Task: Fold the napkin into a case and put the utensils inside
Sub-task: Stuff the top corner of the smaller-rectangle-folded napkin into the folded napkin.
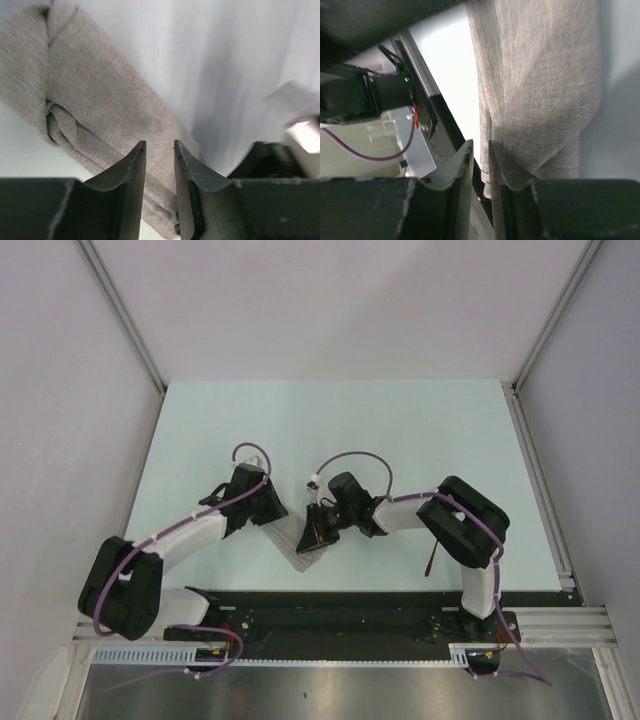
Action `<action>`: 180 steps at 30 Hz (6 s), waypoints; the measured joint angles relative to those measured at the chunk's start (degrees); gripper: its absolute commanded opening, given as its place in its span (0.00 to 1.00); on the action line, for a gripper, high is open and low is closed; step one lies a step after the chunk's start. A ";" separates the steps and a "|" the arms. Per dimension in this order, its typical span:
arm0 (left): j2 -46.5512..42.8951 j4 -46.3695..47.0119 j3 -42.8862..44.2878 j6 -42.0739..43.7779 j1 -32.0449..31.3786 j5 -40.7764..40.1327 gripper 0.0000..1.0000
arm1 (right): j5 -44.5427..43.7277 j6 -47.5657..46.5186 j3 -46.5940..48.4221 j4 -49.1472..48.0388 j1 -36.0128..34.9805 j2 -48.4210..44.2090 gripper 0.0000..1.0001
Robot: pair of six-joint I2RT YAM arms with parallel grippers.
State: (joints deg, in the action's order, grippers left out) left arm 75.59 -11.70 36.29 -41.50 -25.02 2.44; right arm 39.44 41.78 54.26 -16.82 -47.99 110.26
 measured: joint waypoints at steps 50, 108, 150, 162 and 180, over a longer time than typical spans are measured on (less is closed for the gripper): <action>10.82 -13.42 13.33 6.12 5.68 -20.26 0.04 | -3.74 12.20 29.68 -7.54 2.29 22.62 0.15; 14.29 -9.79 12.79 6.93 6.29 -12.63 0.00 | -2.95 10.03 27.87 -8.33 -1.57 24.44 0.20; -13.90 -9.75 -9.99 -8.55 -13.00 -5.79 0.05 | -24.87 -20.26 12.66 33.57 -6.60 -8.00 0.47; -13.92 -8.94 -10.58 -11.02 -13.14 -4.76 0.05 | -28.63 -23.56 17.68 39.54 -9.27 -2.43 0.41; -14.08 -8.72 -12.24 -13.55 -13.14 -5.07 0.02 | -32.26 -24.92 23.15 43.43 -12.35 -0.02 0.16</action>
State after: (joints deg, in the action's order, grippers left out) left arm 61.52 -20.43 24.05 -55.05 -38.15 -2.63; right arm 7.18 16.86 77.41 26.61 -60.34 110.24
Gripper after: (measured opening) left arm 0.042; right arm 0.166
